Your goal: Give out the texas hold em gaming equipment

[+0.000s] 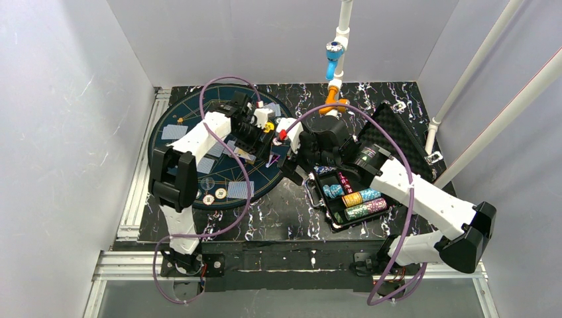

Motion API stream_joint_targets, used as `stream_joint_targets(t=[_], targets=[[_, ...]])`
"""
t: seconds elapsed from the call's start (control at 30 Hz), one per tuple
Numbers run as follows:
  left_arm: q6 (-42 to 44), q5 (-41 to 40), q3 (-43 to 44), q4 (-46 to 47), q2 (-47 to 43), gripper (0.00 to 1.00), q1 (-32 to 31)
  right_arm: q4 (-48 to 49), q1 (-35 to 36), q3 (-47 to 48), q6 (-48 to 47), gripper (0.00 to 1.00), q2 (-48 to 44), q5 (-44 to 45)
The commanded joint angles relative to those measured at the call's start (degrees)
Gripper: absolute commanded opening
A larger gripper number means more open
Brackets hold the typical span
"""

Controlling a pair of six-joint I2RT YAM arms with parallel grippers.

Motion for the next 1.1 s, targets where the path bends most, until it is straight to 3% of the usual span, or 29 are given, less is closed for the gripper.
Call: stream_joint_targets(t=[0.0,0.33,0.6,0.83,0.97,1.07], targets=[[1.5,-2.1,1.4,0.2,1.6,0.80,-2.2,1.3,-0.5,1.2,-0.7,0.98,-2.0,0.1],[0.8,-6.6,3.9,2.3,7.4,0.73,-5.7,0.5,-1.0,0.7,-0.9,0.98,-3.0,0.3],[-0.8,-11.1,7.1,3.6,11.8,0.59,-6.6,0.0,-1.8,0.2,-0.8,0.98,-3.5,0.0],[-2.3,-9.6,9.7,3.6,13.1,0.27,-6.8,0.4,-2.3,-0.9,-0.5,0.98,-3.7,-0.6],[-3.9,-6.9,10.3,3.3,11.9,0.03,-6.9,0.8,-2.3,-1.2,-0.5,0.98,-3.7,-0.8],[-4.4,-6.2,11.2,1.1,10.5,0.00,-6.2,1.2,-2.3,-1.3,-0.4,0.98,-3.6,-0.9]])
